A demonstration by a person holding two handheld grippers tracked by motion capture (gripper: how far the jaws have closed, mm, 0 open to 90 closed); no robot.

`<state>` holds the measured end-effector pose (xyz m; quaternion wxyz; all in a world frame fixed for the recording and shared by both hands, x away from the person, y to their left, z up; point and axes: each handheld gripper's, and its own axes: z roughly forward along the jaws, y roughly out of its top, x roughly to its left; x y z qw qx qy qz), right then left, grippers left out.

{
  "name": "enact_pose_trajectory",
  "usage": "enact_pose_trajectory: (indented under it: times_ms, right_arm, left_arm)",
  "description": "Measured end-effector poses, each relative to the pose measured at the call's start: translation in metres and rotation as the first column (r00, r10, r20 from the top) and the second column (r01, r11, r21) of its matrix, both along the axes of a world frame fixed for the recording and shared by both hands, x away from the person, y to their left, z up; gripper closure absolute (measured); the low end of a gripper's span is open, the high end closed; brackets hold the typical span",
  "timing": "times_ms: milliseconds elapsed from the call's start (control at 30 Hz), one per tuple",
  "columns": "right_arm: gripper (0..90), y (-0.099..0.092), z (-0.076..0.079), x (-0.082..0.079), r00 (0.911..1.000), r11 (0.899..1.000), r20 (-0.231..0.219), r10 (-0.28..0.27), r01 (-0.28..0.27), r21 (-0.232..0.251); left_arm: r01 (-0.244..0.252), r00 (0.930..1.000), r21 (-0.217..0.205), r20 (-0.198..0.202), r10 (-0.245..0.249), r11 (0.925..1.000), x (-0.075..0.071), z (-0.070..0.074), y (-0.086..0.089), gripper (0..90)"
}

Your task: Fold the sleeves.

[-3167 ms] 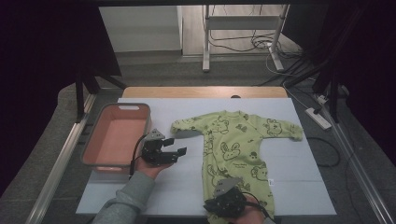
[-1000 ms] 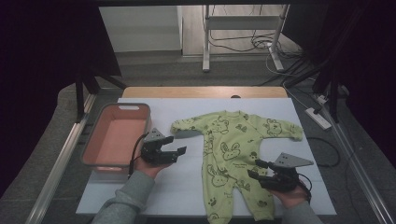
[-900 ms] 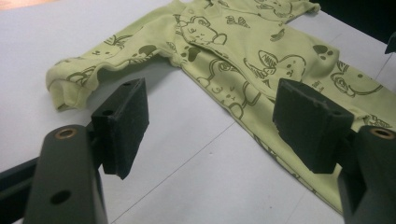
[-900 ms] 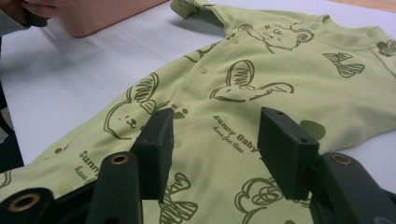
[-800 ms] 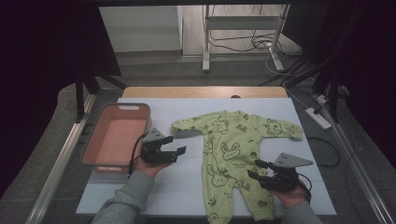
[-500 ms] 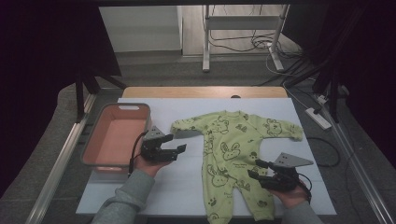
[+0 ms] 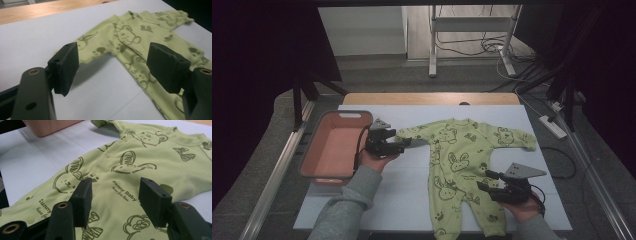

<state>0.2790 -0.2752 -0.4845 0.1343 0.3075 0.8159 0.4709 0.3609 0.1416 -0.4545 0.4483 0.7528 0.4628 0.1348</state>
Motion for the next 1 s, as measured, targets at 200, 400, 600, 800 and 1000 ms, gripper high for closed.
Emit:
enact_pose_trajectory:
  times_ms: [200,400,600,800,1000]
  right_arm:
    - [45.2,0.0,0.0,-0.002,1.0,1.0,0.002,-0.004,0.004,-0.002]
    - [45.2,0.0,-0.001,-0.003,1.0,1.0,0.001,-0.007,0.007,-0.004]
    - [45.2,0.001,-0.003,-0.002,1.0,1.0,-0.002,-0.003,0.003,-0.005]
    - [45.1,0.002,-0.003,-0.001,1.0,1.0,-0.002,-0.002,0.002,-0.005]
    - [45.1,0.002,-0.003,-0.002,1.0,1.0,-0.002,0.0,0.0,-0.002]
  left_arm:
    - [-0.063,0.9973,0.018,-0.038,0.064,0.9978,0.021,-0.009,0.0,23.8]
    - [-0.091,0.9933,0.025,-0.069,0.093,0.9955,0.038,-0.021,-0.002,23.9]
    - [-0.108,0.9899,0.009,-0.09,0.109,0.9941,0.049,-0.033,0.0,24.8]
    - [-0.104,0.9889,0.031,-0.103,0.107,0.9941,0.061,-0.038,-0.004,25.0]
    - [-0.107,0.9874,0.04,-0.113,0.111,0.9935,0.069,-0.04,-0.006,26.8]
